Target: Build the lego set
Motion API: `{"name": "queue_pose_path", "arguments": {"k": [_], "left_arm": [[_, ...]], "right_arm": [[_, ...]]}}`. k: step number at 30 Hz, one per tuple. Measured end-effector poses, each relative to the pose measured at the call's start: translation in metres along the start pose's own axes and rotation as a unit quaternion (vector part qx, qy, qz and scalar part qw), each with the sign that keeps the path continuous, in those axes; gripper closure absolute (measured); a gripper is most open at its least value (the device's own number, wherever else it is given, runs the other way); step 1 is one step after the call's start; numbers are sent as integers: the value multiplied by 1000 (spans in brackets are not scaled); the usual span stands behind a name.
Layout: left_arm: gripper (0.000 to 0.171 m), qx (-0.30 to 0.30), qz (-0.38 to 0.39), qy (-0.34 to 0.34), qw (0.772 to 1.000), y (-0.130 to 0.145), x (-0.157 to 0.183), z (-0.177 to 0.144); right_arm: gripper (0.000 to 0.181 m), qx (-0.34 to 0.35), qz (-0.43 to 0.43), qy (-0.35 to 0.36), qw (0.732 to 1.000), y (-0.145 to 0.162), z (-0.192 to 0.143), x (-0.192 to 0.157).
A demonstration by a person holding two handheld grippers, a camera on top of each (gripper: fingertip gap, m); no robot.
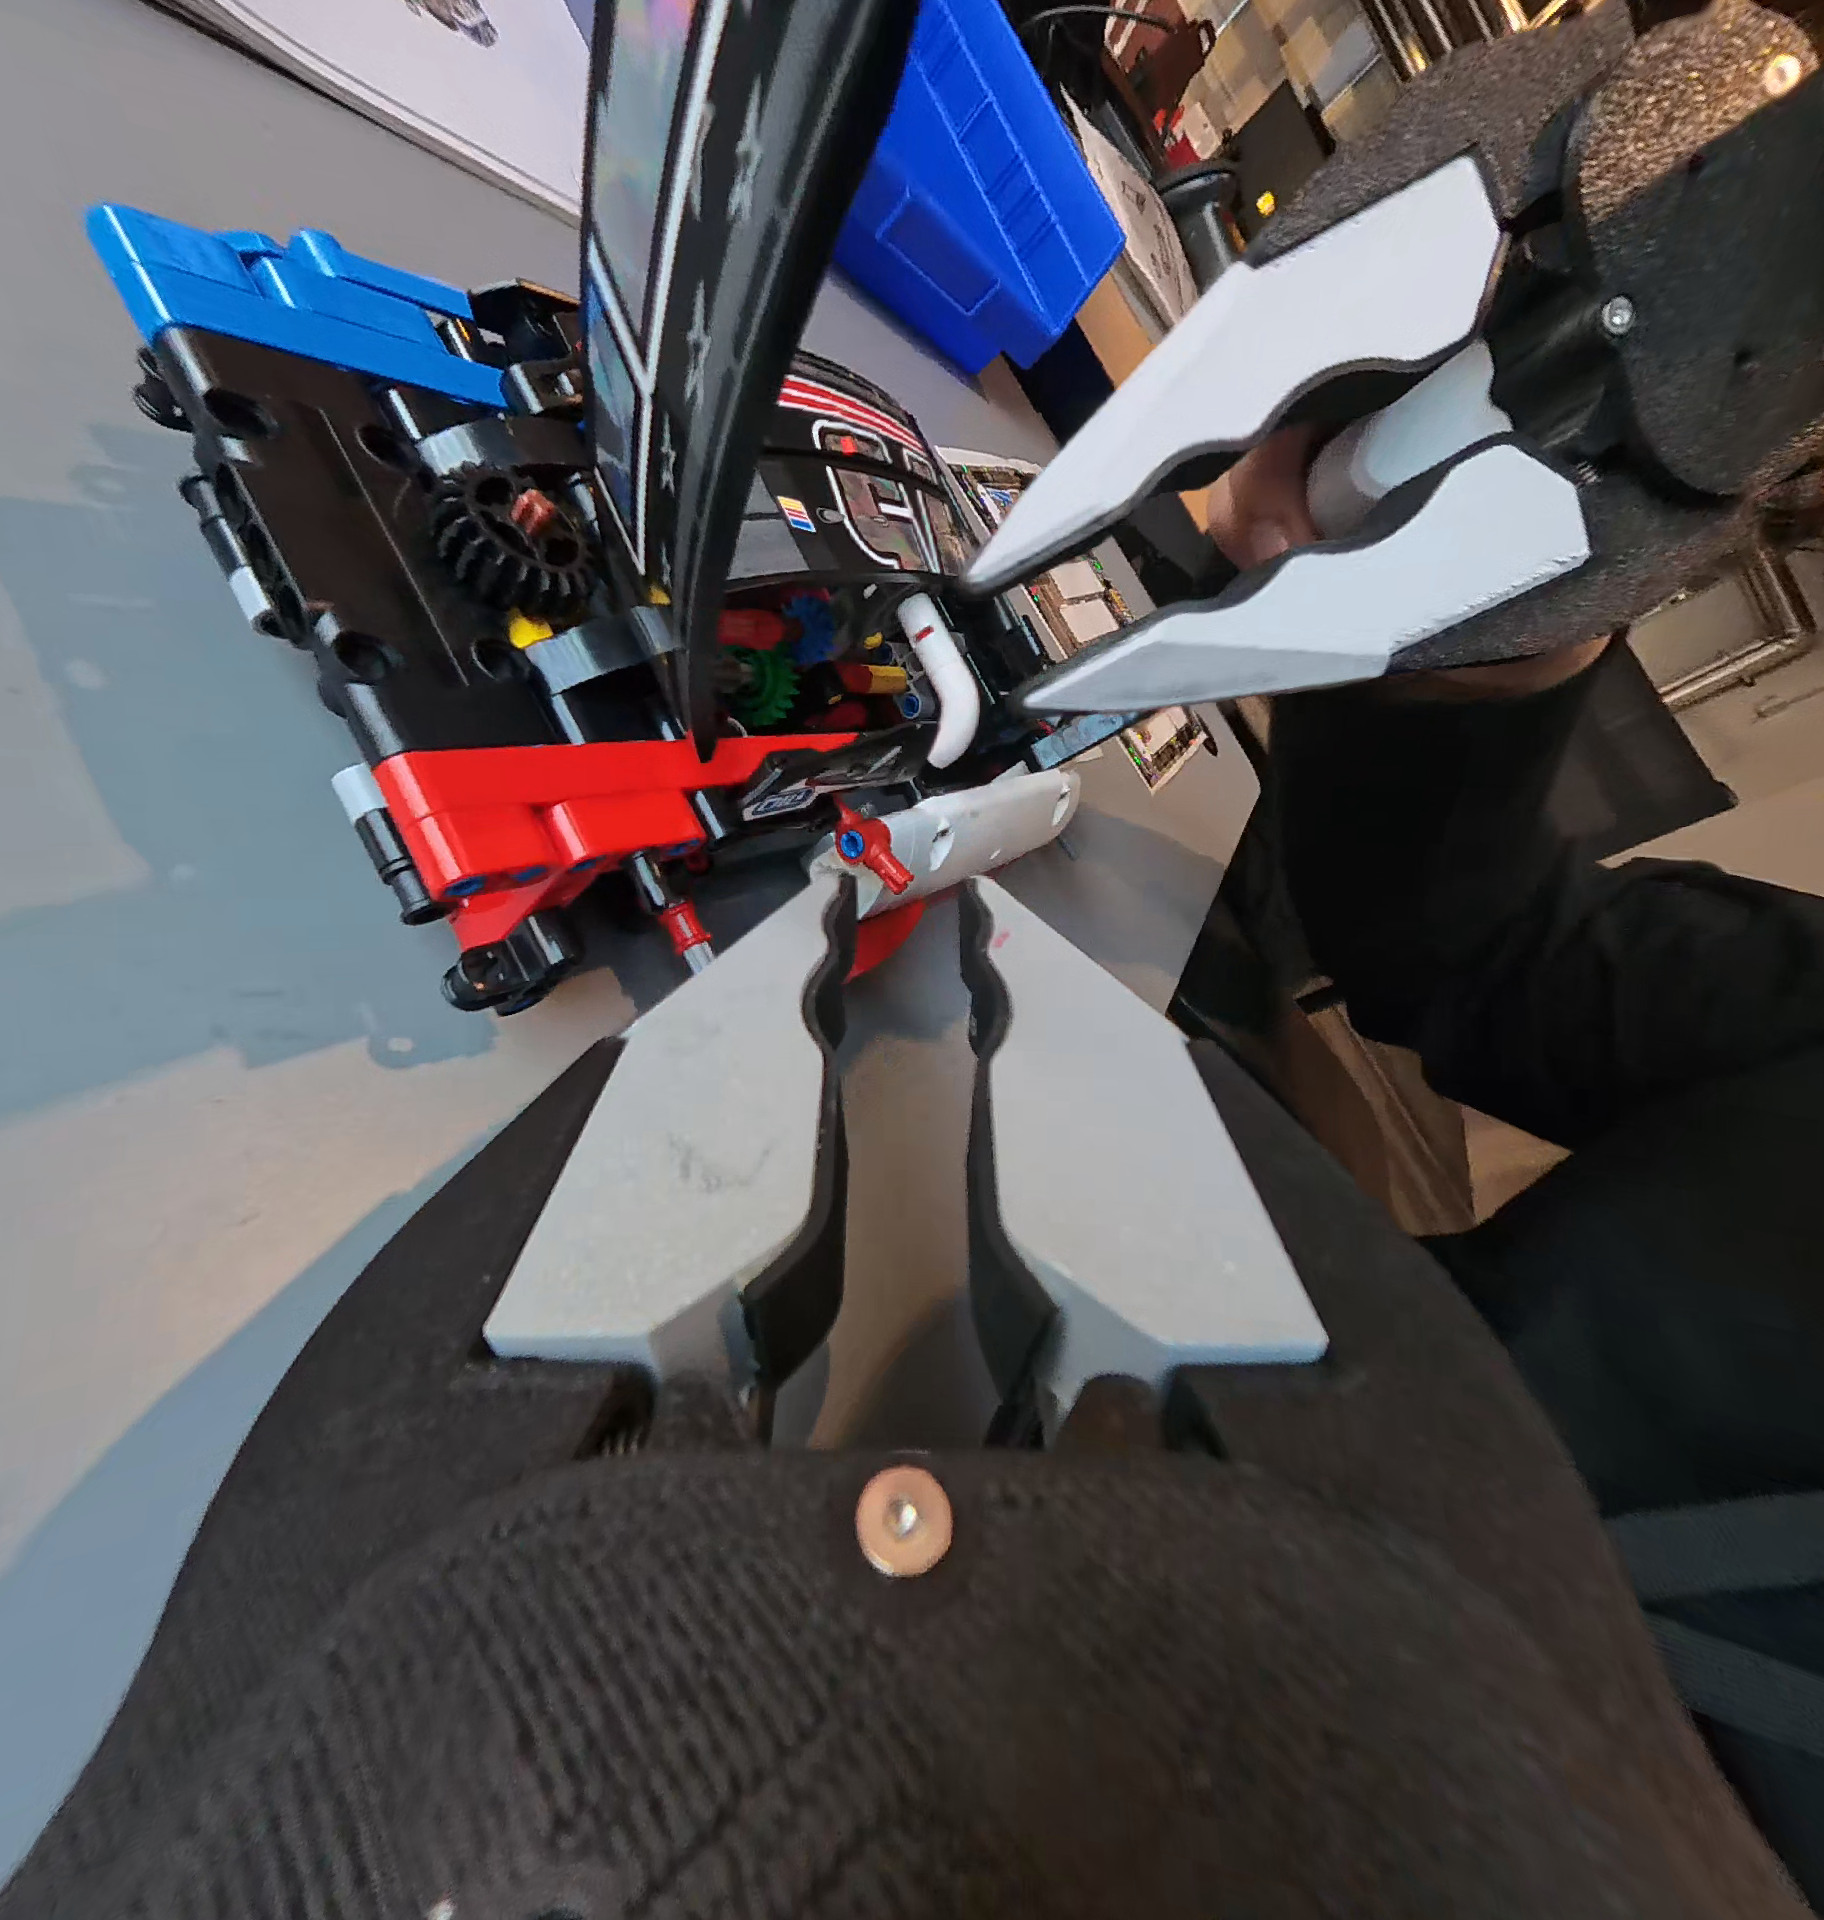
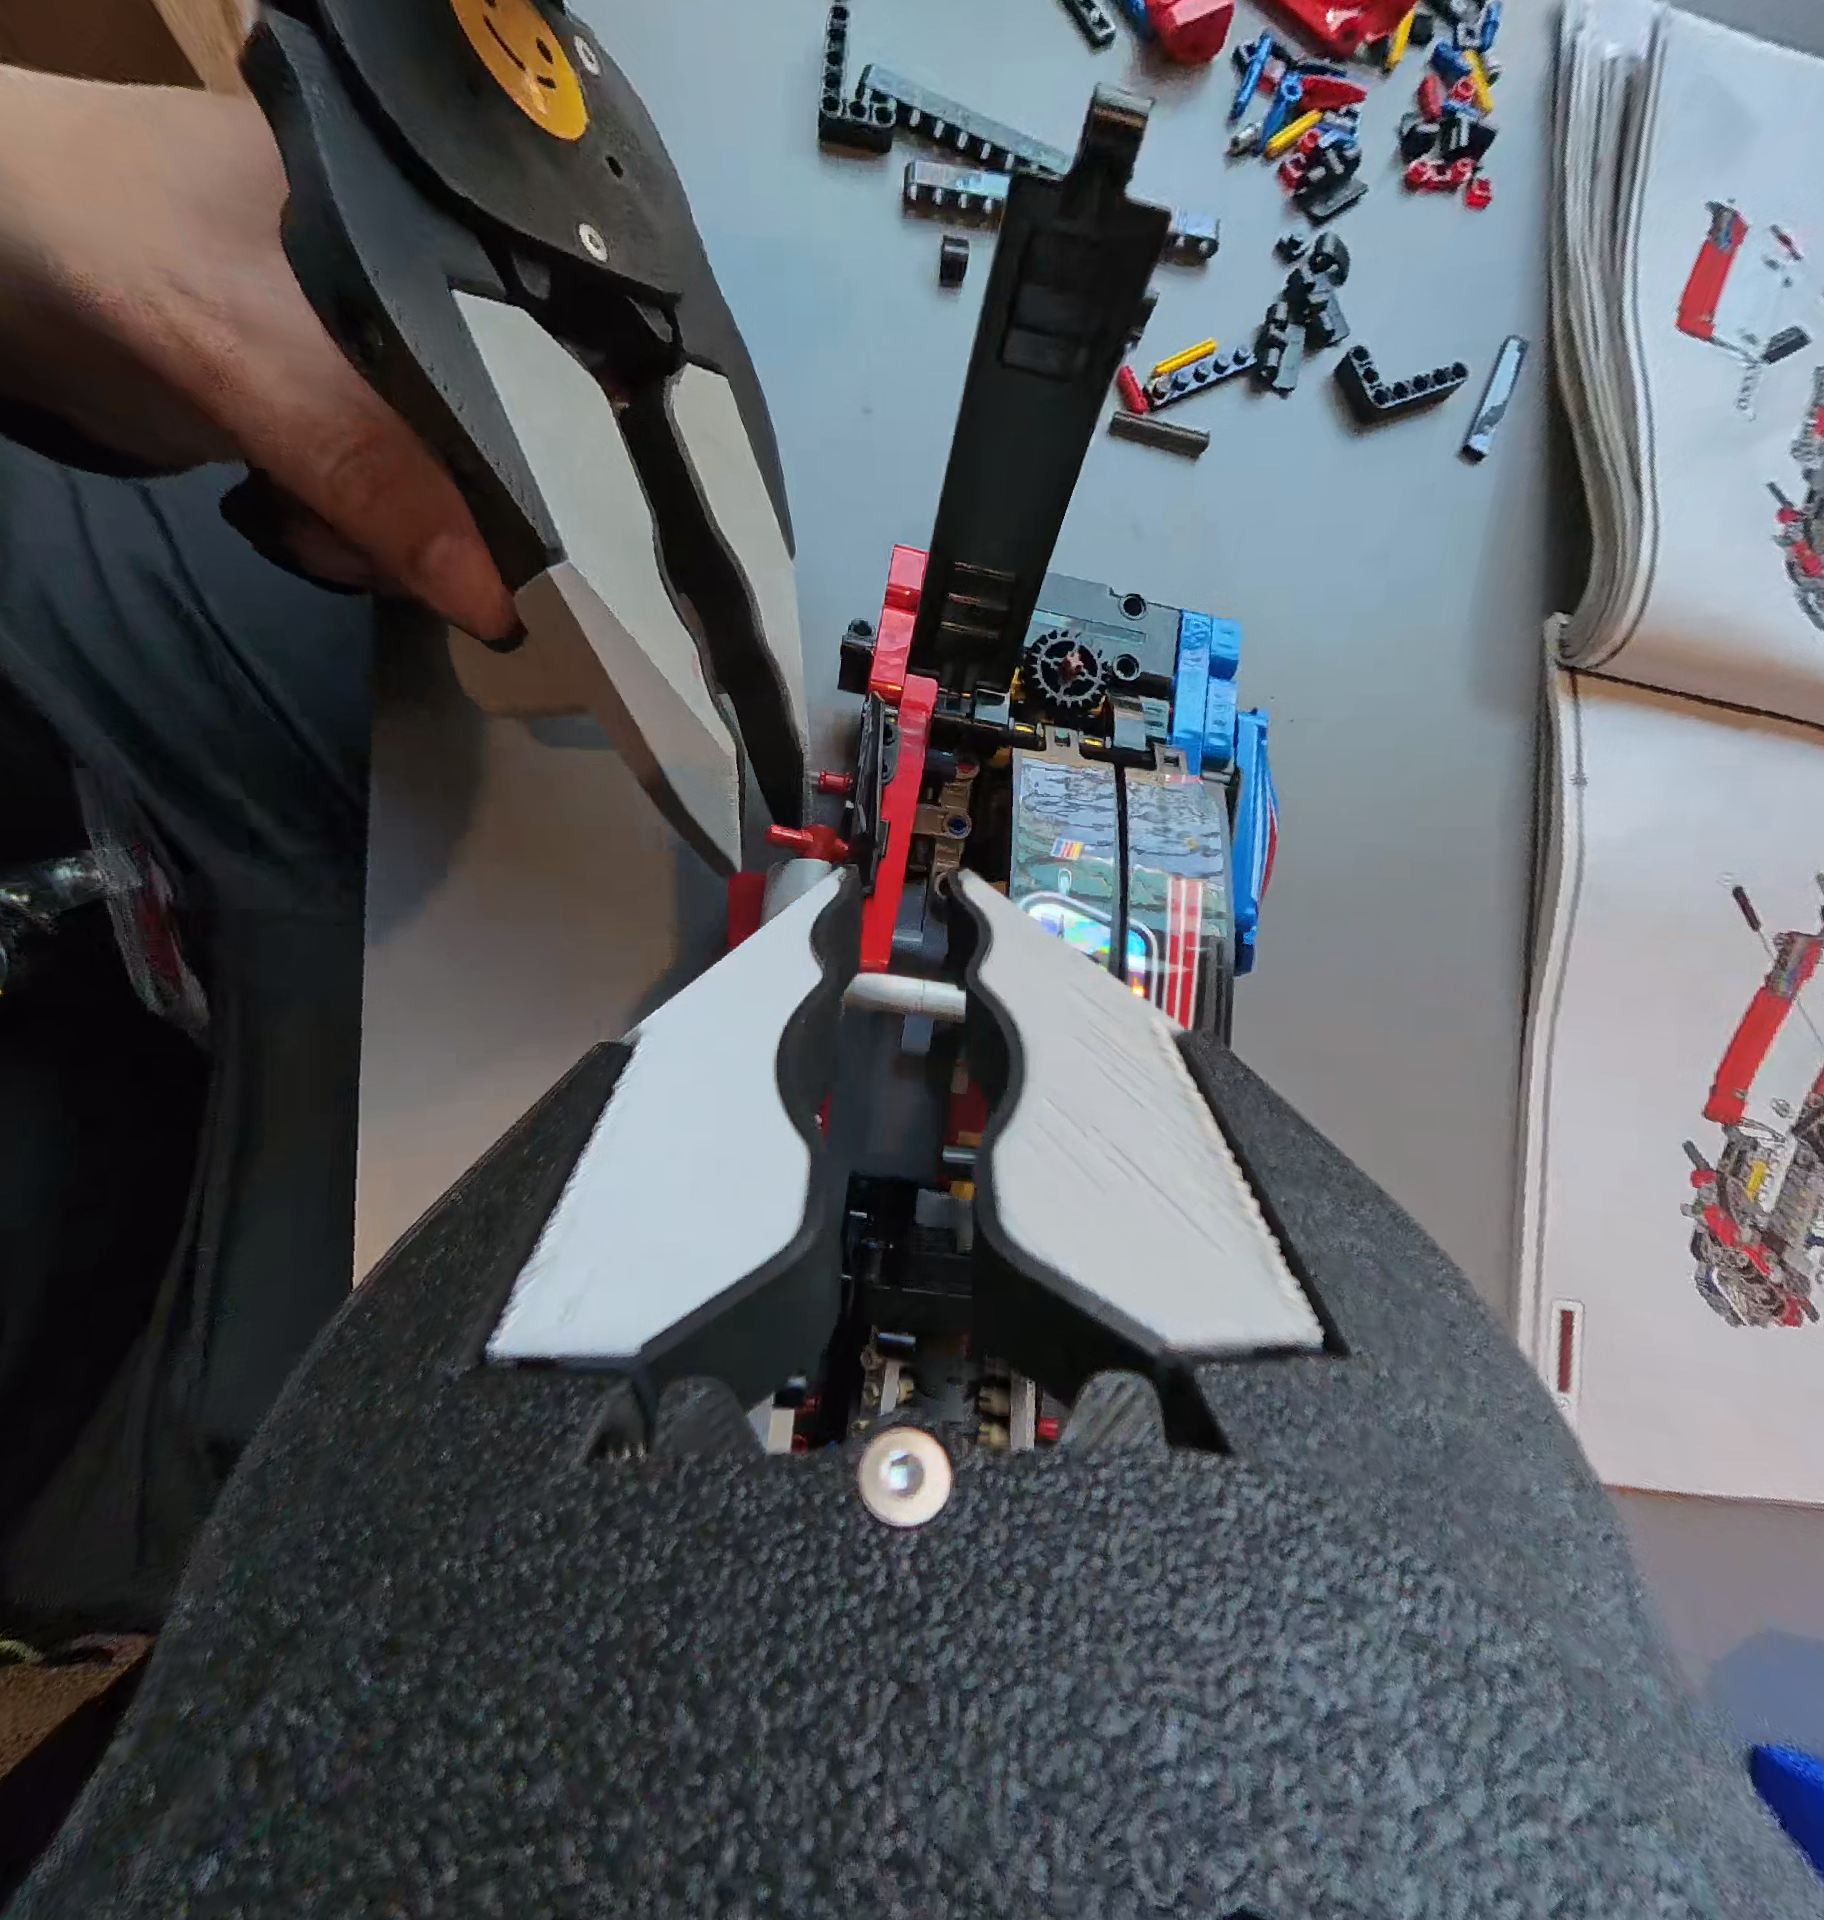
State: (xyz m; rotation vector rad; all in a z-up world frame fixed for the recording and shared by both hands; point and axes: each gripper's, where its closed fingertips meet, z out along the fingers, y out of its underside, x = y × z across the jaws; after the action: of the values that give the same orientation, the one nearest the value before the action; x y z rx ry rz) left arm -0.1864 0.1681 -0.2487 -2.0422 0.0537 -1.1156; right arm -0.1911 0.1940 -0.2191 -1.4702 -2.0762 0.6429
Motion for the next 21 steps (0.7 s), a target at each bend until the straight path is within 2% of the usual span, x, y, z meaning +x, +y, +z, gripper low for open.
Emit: {"name": "queue_pose_path", "arguments": {"k": [10, 21], "left_arm": [[157, 13, -31, 8, 999, -4, -2, 1], [163, 6, -59, 17, 998, -4, -4, 6]], "right_arm": [[162, -79, -38, -19, 996, 17, 17, -2], [173, -121, -30, -77, 989, 24, 26, -6]]}}
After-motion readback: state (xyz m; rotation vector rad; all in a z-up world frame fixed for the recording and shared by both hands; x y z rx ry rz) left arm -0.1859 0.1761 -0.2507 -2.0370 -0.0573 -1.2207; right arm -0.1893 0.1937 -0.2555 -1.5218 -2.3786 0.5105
